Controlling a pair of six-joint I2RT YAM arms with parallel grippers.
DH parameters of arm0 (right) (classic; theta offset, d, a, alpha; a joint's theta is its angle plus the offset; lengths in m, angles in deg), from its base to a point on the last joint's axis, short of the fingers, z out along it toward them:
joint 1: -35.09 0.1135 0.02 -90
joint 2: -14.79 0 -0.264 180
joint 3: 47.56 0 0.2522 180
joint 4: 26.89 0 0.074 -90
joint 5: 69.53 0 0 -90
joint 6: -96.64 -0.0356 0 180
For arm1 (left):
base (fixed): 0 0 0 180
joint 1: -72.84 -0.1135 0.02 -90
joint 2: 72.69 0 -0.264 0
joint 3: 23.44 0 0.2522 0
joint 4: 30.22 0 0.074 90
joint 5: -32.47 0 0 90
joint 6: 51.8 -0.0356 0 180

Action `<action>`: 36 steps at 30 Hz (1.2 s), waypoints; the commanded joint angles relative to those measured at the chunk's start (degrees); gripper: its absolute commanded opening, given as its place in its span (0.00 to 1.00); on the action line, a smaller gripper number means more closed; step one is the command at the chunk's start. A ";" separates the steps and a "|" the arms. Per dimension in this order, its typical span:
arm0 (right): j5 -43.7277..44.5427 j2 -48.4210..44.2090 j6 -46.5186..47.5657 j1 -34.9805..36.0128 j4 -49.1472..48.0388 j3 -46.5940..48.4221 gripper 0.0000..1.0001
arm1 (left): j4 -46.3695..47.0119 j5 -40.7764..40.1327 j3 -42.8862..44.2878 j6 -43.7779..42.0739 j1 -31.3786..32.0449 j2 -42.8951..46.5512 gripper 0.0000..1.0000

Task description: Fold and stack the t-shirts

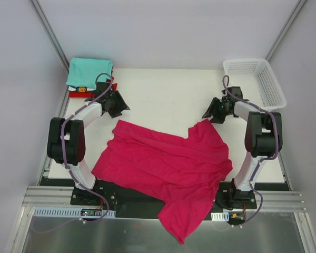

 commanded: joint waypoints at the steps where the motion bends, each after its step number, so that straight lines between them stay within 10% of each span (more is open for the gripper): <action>1: -0.48 -0.31 -0.34 0.45 -0.37 -0.94 0.51 | -0.27 0.95 0.49 0.52 -0.59 3.72 0.52; 9: -1.10 -0.57 -0.43 0.37 -0.28 -0.50 0.38 | -0.27 0.95 -1.27 0.26 -0.76 4.87 0.49; 15: -0.66 -1.28 -0.25 0.37 -0.72 -1.29 0.36 | -0.36 2.27 -2.06 1.05 -0.94 3.02 0.28; 36: -0.75 -6.55 -0.34 0.37 0.77 -1.20 0.35 | -8.89 -0.63 2.51 1.40 -5.69 -5.59 0.37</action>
